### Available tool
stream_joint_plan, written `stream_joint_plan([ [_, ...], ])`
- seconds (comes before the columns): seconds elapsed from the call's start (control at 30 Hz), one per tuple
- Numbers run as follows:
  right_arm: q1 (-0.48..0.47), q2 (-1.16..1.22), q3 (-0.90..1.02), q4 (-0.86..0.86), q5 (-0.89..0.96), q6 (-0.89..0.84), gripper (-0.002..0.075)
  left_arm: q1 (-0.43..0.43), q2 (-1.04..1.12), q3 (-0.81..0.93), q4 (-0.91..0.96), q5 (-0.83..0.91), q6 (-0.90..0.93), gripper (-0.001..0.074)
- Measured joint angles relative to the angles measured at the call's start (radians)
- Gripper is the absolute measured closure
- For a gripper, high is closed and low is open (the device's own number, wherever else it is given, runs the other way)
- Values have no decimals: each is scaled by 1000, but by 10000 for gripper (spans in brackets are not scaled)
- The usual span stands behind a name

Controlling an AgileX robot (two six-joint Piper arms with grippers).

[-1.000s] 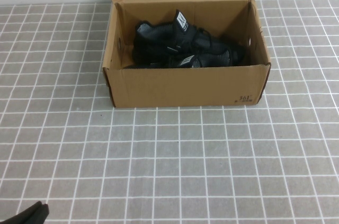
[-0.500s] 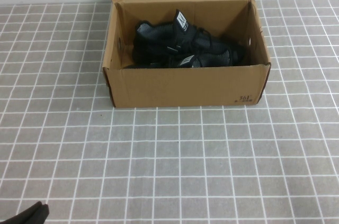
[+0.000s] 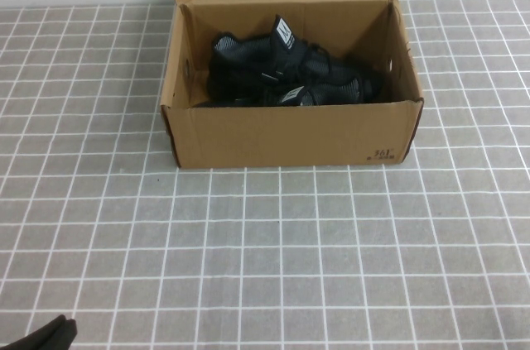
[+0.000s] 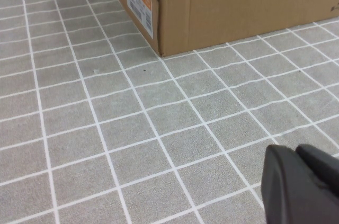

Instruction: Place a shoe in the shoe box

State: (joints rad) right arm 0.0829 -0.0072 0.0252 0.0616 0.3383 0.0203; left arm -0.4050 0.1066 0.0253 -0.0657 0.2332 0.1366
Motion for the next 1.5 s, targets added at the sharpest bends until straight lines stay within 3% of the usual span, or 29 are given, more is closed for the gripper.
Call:
stream_joint_plan([
  [0.93, 0, 0, 0, 9, 17, 0, 742, 7, -3, 0, 31, -7, 21, 736],
  [1.23, 0, -2, 0, 9, 20, 0, 742, 226, -116, 0, 13, -59, -55, 736],
  [1.37, 0, -2, 0, 9, 20, 0, 742, 297, -117, 0, -3, 14, -73, 736],
  [1.5, 0, -2, 0, 9, 20, 0, 742, 314, -117, 0, 16, 129, -73, 736],
])
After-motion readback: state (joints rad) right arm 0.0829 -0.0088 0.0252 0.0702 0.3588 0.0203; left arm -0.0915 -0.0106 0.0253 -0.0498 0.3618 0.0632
